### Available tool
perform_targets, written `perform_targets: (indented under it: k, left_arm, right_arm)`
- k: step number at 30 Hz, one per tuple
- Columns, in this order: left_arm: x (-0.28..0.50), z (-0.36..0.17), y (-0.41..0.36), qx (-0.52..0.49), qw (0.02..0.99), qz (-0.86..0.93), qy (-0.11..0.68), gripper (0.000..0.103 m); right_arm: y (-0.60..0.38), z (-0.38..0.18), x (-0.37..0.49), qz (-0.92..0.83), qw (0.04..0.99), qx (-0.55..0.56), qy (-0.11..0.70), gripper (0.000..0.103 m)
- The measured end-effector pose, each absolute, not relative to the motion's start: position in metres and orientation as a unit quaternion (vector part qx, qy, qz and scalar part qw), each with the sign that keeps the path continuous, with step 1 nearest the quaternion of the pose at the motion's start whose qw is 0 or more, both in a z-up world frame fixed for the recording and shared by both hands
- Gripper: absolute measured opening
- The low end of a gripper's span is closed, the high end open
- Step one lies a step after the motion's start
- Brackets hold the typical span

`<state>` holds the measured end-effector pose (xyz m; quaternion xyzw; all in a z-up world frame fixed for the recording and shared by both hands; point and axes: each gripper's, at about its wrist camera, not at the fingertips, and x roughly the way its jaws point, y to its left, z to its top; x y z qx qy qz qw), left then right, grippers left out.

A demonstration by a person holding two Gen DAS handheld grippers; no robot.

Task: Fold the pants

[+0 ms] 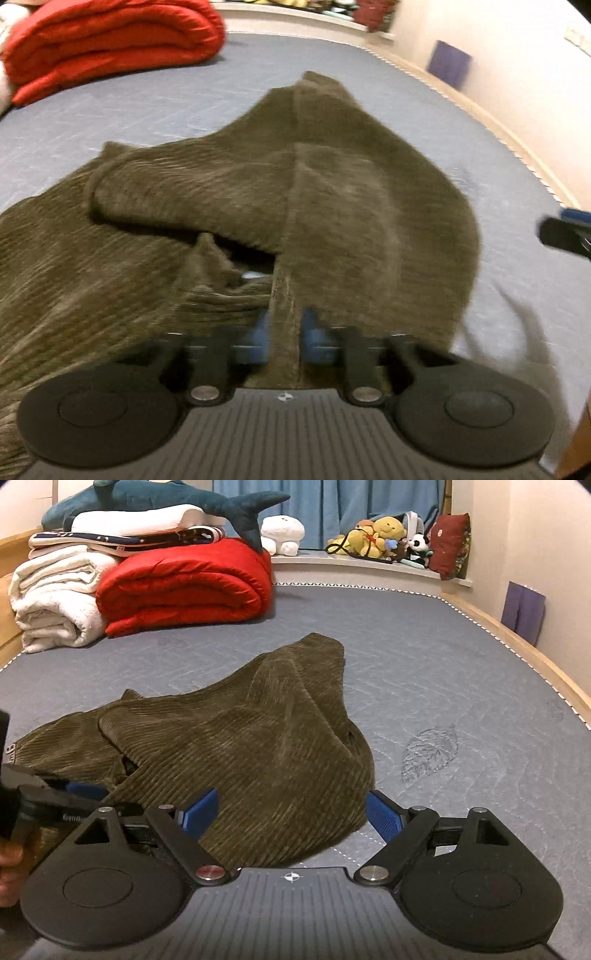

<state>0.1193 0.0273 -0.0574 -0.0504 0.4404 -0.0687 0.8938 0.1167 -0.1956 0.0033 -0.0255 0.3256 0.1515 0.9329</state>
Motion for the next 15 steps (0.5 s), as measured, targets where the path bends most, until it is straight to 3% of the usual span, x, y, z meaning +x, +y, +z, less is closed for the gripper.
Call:
perform_targets:
  k: [3,7,11,13,15]
  left_arm:
    - [0.107,-0.045,0.021,-0.055,0.897,-0.107,0.426,0.007]
    - [0.075,-0.026,0.0,-0.14,0.863,-0.232,0.427,0.006]
    - [0.031,-0.035,-0.057,-0.019,0.826,-0.328,0.459,0.008]
    - [0.023,-0.047,-0.062,0.03,0.814,-0.327,0.479,0.026]
    - [0.028,-0.05,-0.045,0.005,0.812,-0.307,0.496,0.029]
  right_arm:
    - [-0.199,0.008,0.119,0.138,0.941,-0.014,0.31,0.088]
    - [-0.213,0.022,0.119,0.12,0.953,0.024,0.276,0.083]
    - [-0.232,0.037,0.122,0.106,0.961,0.064,0.245,0.064]
    - [-0.236,0.037,0.126,0.102,0.96,0.076,0.249,0.062]
    - [-0.238,0.033,0.131,0.105,0.955,0.087,0.262,0.064]
